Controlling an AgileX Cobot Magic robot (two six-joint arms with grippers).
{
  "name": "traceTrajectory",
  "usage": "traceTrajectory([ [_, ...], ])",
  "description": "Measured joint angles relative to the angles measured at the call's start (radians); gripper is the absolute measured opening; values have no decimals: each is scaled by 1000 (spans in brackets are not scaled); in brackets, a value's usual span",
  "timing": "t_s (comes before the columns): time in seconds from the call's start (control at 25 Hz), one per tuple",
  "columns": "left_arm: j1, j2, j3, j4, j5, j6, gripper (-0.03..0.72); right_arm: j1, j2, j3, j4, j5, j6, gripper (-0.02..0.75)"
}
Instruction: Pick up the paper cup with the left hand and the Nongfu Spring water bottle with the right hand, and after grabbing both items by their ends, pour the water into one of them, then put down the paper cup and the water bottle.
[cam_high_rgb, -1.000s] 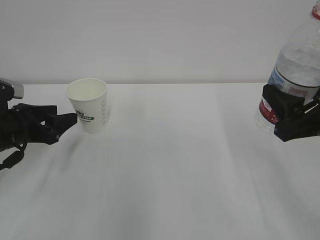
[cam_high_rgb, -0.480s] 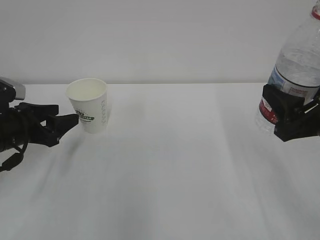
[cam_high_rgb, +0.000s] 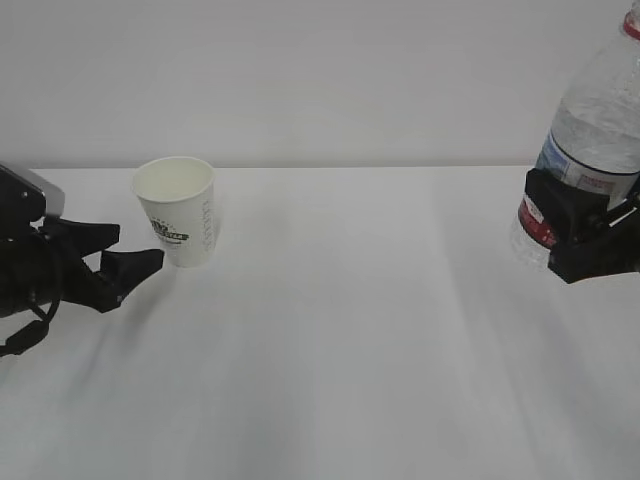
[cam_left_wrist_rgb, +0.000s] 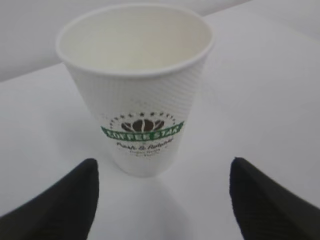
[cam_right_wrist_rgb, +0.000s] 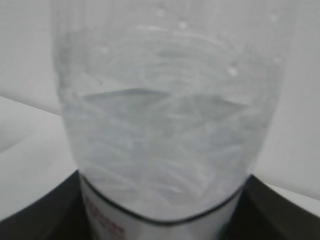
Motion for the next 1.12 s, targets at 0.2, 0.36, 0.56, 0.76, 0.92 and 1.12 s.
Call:
traceTrajectory([
  [0.2, 0, 77, 0, -36, -32, -9, 685, 0, 0, 0, 0, 0, 0, 494],
  [0.36, 0, 99, -10, -64, -123, -9, 690, 0, 0, 0, 0, 0, 0, 494],
  [0.56, -4, 129, -10, -98, -153, -10, 691, 0, 0, 0, -1, 0, 0, 494],
  [0.76, -44, 131, -47, -102, -160, -10, 690, 0, 0, 0, -2, 0, 0, 494],
  [0.92, -64, 131, -67, -136, -147, -12, 688, 0, 0, 0, -2, 0, 0, 494],
  [1.12, -67, 139, -67, -178, -137, -12, 686, 0, 0, 0, -2, -2, -1, 494],
])
